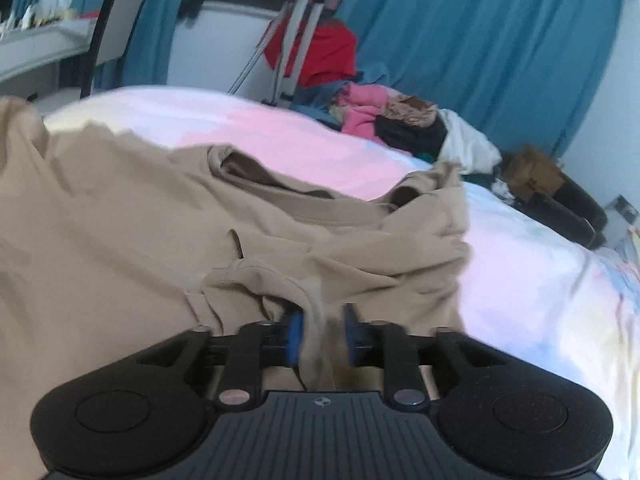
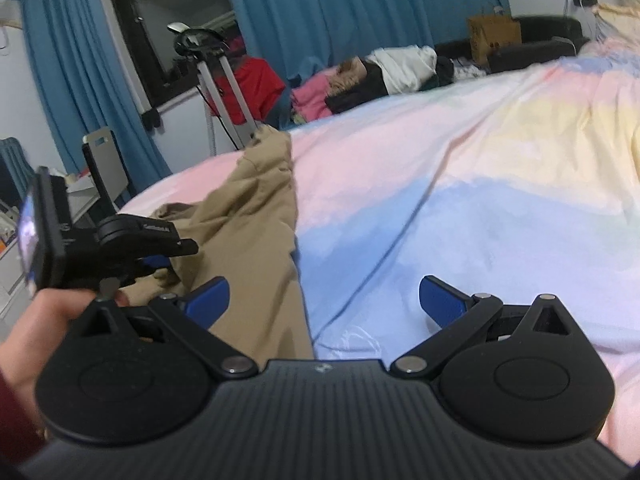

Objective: Fold clothes

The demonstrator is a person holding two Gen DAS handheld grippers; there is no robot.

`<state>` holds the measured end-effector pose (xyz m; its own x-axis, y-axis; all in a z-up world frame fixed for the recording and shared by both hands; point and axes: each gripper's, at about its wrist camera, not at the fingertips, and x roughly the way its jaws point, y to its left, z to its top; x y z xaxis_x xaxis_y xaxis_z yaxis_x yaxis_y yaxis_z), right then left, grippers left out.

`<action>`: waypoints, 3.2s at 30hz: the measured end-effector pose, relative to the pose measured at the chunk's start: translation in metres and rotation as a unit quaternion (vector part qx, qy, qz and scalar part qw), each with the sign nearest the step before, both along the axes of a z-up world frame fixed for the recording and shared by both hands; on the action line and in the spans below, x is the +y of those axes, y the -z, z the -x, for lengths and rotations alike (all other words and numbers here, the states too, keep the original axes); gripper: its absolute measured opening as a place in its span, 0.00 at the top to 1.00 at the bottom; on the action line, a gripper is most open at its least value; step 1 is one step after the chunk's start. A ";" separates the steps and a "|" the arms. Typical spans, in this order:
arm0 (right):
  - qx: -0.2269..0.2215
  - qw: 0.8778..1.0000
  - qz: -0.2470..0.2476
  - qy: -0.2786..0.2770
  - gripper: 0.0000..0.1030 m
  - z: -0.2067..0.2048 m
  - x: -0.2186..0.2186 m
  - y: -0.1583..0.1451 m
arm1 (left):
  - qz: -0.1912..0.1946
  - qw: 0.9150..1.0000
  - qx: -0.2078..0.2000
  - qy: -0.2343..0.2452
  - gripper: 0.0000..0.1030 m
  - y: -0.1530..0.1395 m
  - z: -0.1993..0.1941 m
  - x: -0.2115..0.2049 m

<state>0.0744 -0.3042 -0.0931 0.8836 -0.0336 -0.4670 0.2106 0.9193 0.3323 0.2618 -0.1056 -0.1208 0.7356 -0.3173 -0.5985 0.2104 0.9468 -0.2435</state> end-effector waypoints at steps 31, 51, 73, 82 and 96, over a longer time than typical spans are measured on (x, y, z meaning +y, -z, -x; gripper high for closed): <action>-0.083 0.989 0.077 -0.090 0.00 0.088 0.048 -0.050 | -0.079 0.991 -0.102 0.029 0.00 -0.088 0.272 0.099; -0.012 0.947 0.094 -0.308 0.23 -0.150 0.266 -0.057 | 0.033 0.994 -0.025 -0.102 0.00 -0.073 0.227 0.238; -0.029 0.956 0.098 -0.277 0.95 -0.237 0.320 -0.061 | 0.016 0.991 0.002 -0.133 0.01 -0.040 0.190 0.241; -0.041 0.994 0.024 -0.099 0.95 -0.199 0.165 -0.066 | 0.017 0.993 -0.014 -0.115 0.01 -0.045 0.195 0.223; 0.026 0.993 0.048 -0.106 0.48 -0.157 0.098 -0.008 | -0.013 0.997 -0.024 -0.076 0.01 -0.042 0.190 0.197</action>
<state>0.2315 -0.2057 -0.0856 0.8507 0.1029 -0.5154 0.0243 0.9719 0.2342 0.0715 0.0915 -0.0791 0.8019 -0.1847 -0.5682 0.0740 0.9744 -0.2123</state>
